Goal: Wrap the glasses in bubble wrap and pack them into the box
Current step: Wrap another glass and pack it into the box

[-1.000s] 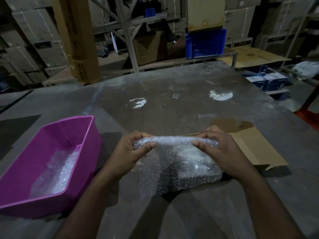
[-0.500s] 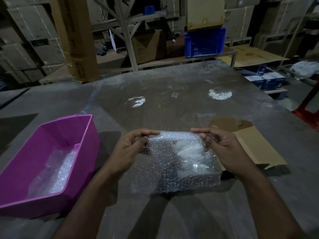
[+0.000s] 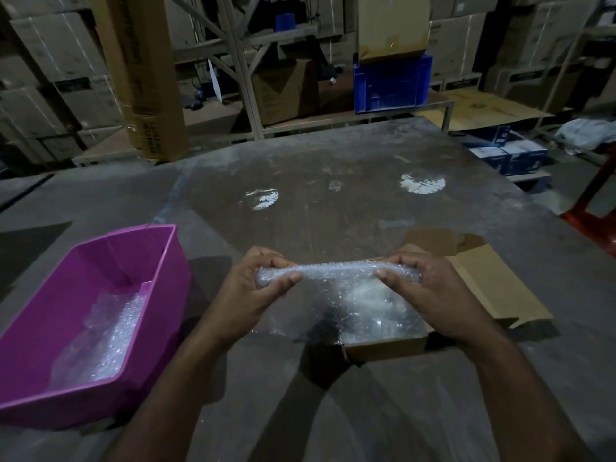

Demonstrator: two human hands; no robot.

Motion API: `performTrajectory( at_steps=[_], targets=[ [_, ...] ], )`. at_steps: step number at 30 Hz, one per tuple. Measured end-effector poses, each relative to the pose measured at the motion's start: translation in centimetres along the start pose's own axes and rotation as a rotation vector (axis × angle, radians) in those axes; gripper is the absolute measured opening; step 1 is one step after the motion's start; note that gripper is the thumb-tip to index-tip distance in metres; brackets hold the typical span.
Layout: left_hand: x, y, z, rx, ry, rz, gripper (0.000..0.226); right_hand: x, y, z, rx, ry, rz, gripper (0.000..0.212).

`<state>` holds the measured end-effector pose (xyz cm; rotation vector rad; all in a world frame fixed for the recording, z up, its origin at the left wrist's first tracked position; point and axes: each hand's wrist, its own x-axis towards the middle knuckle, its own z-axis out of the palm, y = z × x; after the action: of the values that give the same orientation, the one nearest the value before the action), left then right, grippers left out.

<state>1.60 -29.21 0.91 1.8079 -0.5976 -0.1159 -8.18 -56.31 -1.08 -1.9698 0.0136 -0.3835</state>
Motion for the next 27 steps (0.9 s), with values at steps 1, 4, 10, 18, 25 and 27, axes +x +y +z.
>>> performTrajectory(
  at_steps=[1, 4, 10, 18, 25, 27],
  targets=[
    [-0.1, 0.0, 0.1, -0.012, -0.022, -0.006, 0.006, -0.1, 0.0, -0.1, 0.010, -0.019, -0.002, 0.020],
    [-0.3, 0.3, 0.2, -0.025, -0.052, -0.032, 0.021, -0.3, -0.4, -0.3, 0.053, -0.092, -0.029, 0.043],
    [0.3, 0.5, 0.0, 0.005, -0.025, -0.010, 0.030, -0.1, -0.4, -0.4, 0.060, -0.083, -0.040, 0.027],
    [-0.1, 1.1, 0.5, -0.094, -0.188, -0.055, 0.024, 0.5, 0.2, -0.5, -0.002, -0.055, -0.026, 0.022],
    [0.4, 1.0, 0.8, -0.036, -0.125, -0.079, 0.022, 0.2, 0.1, 0.1, -0.103, -0.063, -0.034, 0.018],
    [0.6, 0.6, 0.6, 0.014, -0.132, -0.035, 0.017, 0.2, 0.4, 0.1, -0.113, -0.026, -0.035, 0.016]
  ],
)
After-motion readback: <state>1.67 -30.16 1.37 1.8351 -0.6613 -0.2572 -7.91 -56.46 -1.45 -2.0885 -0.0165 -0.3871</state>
